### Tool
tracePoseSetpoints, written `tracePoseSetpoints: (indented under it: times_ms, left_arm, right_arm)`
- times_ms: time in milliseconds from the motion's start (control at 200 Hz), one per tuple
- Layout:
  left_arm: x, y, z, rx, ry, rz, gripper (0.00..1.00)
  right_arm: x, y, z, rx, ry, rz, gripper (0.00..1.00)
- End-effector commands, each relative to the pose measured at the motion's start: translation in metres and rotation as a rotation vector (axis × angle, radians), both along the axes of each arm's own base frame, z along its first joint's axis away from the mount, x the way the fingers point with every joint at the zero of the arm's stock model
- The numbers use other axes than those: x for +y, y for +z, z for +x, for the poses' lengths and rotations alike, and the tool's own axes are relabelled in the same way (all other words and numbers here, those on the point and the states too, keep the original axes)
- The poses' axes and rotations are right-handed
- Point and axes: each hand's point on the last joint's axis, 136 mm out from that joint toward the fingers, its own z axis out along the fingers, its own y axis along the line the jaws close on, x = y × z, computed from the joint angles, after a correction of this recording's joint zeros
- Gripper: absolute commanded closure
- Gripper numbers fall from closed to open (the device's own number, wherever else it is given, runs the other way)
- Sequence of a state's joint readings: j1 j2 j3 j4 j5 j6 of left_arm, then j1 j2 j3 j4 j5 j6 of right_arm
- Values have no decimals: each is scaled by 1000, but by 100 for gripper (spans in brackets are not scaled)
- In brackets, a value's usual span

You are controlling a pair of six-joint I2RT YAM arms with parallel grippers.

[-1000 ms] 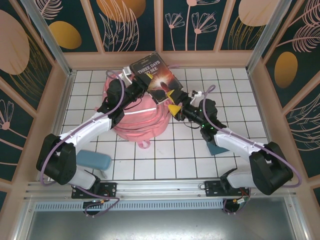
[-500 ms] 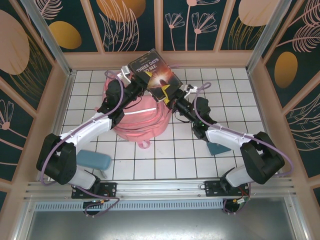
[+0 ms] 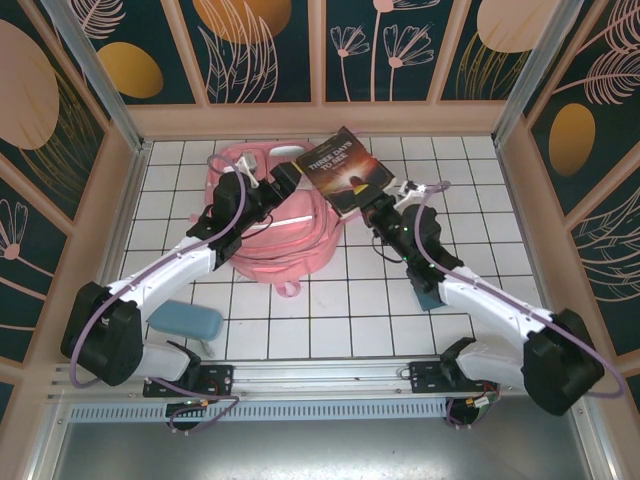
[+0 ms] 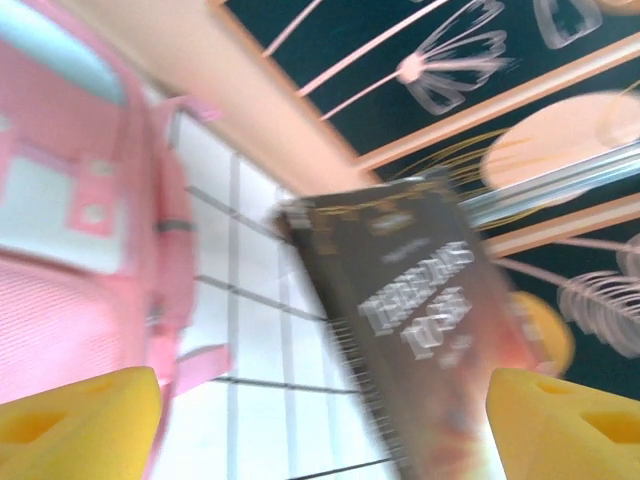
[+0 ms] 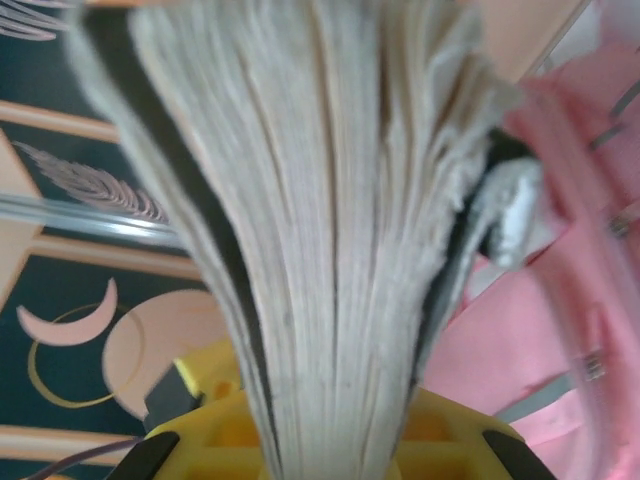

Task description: Pack the student bag

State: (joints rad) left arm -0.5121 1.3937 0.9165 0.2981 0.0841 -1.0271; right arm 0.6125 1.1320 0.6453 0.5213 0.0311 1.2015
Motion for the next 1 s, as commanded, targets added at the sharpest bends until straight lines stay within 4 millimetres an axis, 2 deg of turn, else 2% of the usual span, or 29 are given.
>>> tracePoseSetpoints:
  times_ms: [0, 70, 95, 195, 250, 290, 310, 400, 531, 736, 891, 911, 996]
  left_arm:
    - [21, -58, -19, 55, -72, 383, 18]
    - [35, -76, -26, 71, -93, 542, 19]
    - [38, -79, -28, 67, -113, 591, 19]
    - [46, -89, -36, 74, -185, 740, 19]
    - [45, -89, -39, 67, -236, 789, 19]
    - [43, -97, -46, 79, -288, 818, 20]
    - [38, -86, -43, 53, -302, 821, 20]
    - [28, -89, -47, 49, -385, 889, 24]
    - [20, -104, -52, 96, -469, 1062, 31]
    - [6, -116, -47, 100, -520, 1205, 32]
    - [3, -127, -41, 109, -539, 1328, 33]
    - [3, -138, -41, 129, -558, 1353, 34]
    - [4, -151, -41, 147, -591, 1405, 34]
  right_arm:
    - [-30, 6, -1, -73, -77, -162, 95]
    - [-35, 6, -5, -87, -63, -237, 95]
    - [-47, 8, -1, -87, -88, -263, 95]
    - [-65, 12, 3, -92, -111, -344, 95]
    - [-68, 13, 1, -94, -96, -363, 95]
    - [-72, 14, 1, -95, -102, -375, 95]
    - [-74, 14, 0, -95, -105, -377, 95]
    - [-79, 11, -1, -85, -116, -381, 95]
    - [-81, 5, -2, -67, -110, -369, 94]
    - [-80, -3, -3, -46, -96, -365, 94]
    - [-79, -7, -2, -30, -92, -348, 94]
    - [-78, -7, -2, -30, -89, -343, 94]
    - [-76, -8, -2, -29, -81, -330, 94]
